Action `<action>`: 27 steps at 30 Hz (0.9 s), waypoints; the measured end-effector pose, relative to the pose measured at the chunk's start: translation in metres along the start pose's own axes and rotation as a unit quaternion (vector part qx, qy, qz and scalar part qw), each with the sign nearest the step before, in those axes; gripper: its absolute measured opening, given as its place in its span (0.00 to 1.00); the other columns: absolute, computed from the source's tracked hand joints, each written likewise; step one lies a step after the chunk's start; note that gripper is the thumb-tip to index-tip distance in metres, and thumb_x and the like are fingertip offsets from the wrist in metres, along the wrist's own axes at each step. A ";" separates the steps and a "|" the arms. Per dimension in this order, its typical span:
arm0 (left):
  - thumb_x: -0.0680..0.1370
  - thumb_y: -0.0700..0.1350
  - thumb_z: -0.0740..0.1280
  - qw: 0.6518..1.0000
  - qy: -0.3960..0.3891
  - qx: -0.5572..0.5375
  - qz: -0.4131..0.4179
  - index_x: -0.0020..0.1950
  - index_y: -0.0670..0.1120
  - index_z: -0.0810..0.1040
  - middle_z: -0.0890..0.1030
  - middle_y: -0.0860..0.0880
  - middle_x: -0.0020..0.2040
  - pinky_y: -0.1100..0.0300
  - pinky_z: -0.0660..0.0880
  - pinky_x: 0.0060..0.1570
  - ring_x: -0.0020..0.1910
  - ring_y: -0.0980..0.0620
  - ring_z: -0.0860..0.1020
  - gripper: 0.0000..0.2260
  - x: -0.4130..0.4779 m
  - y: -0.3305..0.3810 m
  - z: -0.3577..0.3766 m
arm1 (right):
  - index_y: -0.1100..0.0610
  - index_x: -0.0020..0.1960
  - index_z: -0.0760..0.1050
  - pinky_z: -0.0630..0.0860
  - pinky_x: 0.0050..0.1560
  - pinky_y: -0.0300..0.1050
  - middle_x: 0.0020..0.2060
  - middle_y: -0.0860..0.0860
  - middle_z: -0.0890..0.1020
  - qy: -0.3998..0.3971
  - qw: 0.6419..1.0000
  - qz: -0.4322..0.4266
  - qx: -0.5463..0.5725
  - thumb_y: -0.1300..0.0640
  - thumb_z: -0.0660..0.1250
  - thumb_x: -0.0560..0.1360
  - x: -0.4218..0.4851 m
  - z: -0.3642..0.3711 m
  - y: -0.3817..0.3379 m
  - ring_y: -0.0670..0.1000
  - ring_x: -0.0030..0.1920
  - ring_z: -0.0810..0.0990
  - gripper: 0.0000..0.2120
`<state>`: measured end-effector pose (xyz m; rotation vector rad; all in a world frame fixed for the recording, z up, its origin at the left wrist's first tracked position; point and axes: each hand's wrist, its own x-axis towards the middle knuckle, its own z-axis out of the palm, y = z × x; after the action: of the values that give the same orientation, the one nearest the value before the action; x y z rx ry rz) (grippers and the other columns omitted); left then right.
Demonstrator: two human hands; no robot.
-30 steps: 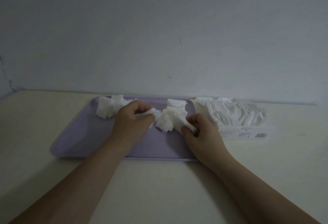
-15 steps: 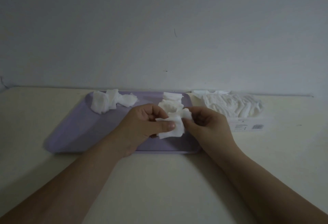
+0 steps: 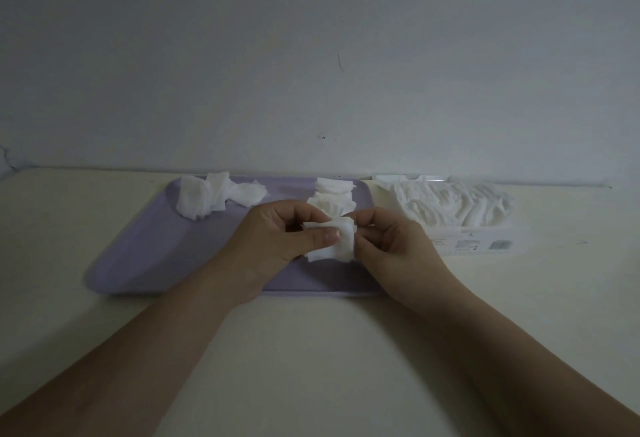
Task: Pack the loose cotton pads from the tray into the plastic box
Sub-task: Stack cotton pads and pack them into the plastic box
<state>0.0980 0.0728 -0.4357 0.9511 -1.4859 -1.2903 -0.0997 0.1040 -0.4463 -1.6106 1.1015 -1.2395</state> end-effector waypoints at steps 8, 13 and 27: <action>0.63 0.43 0.83 0.999 0.028 0.009 0.028 0.52 0.44 0.81 0.85 0.42 0.47 0.61 0.82 0.47 0.45 0.50 0.82 0.21 0.004 -0.009 0.001 | 0.63 0.56 0.79 0.80 0.54 0.47 0.49 0.60 0.87 -0.029 0.997 -0.007 0.077 0.64 0.72 0.78 0.001 -0.002 0.002 0.54 0.50 0.86 0.08; 0.66 0.42 0.81 0.994 0.031 0.101 0.016 0.53 0.52 0.84 0.83 0.48 0.45 0.54 0.79 0.47 0.40 0.54 0.78 0.17 0.004 -0.012 0.000 | 0.51 0.59 0.79 0.80 0.56 0.52 0.43 0.58 0.87 0.018 0.996 -0.054 -0.062 0.61 0.68 0.79 0.004 -0.002 0.007 0.57 0.46 0.85 0.11; 0.76 0.38 0.75 0.990 0.046 0.136 -0.002 0.46 0.49 0.83 0.84 0.50 0.35 0.64 0.73 0.29 0.34 0.51 0.80 0.05 0.004 -0.015 0.006 | 0.55 0.60 0.84 0.78 0.50 0.45 0.48 0.52 0.87 0.093 0.936 -0.149 -0.305 0.60 0.69 0.78 0.003 -0.004 0.012 0.51 0.47 0.85 0.12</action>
<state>0.0907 0.0687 -0.4503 1.1736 -1.6135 -1.0471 -0.1055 0.0976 -0.4556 -2.2256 1.5070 -1.3422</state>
